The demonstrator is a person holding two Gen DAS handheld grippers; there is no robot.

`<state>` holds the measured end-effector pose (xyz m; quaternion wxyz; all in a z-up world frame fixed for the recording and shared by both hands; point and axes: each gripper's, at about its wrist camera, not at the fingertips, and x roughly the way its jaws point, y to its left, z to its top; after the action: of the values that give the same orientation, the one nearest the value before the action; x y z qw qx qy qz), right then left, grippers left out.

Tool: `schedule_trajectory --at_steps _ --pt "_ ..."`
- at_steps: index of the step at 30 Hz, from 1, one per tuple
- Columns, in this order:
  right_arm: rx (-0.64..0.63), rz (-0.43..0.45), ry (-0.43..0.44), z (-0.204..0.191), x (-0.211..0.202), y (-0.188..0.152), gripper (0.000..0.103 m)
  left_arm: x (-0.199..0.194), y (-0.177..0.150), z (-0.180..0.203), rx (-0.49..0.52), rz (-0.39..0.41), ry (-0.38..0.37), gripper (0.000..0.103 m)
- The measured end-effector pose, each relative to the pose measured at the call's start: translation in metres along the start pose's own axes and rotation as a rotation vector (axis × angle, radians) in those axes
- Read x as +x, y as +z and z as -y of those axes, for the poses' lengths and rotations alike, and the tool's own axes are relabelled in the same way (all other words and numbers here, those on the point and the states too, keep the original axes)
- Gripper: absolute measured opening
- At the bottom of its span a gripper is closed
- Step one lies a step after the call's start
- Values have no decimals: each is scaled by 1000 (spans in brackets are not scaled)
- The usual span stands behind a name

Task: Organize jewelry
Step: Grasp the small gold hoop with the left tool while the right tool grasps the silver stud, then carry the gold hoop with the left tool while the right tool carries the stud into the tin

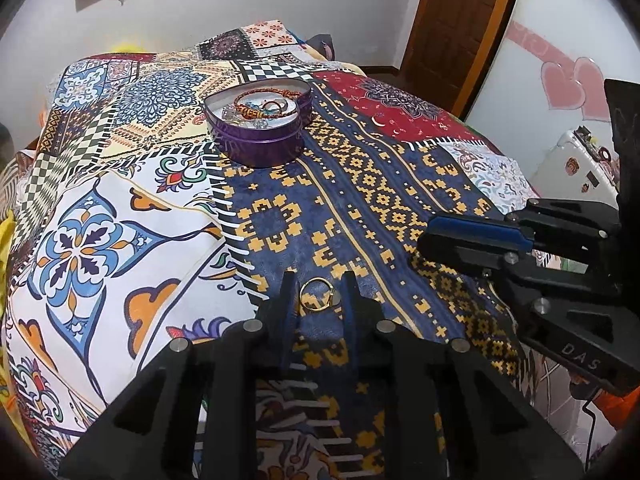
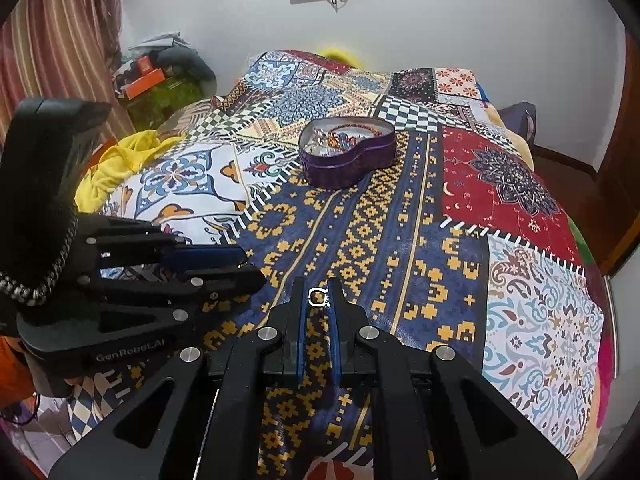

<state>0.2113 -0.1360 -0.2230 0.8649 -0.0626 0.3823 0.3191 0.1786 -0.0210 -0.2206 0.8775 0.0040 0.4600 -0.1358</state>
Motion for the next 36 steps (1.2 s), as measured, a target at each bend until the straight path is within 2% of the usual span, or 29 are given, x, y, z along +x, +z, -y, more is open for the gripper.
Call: schedule_trajectory --at_steps 7,22,30,36 --pt "-10 40 -6 -2 -8 13 8 -18 8 -10 -13 49 19 20" --pt "-6 203 -17 -7 -34 63 8 -68 62 -35 -36 245 62 20" --pt "3 279 -28 1 -40 91 8 -72 87 -38 -23 303 73 20" --pt "22 297 -37 10 -33 108 8 -59 105 -43 -26 307 81 20"
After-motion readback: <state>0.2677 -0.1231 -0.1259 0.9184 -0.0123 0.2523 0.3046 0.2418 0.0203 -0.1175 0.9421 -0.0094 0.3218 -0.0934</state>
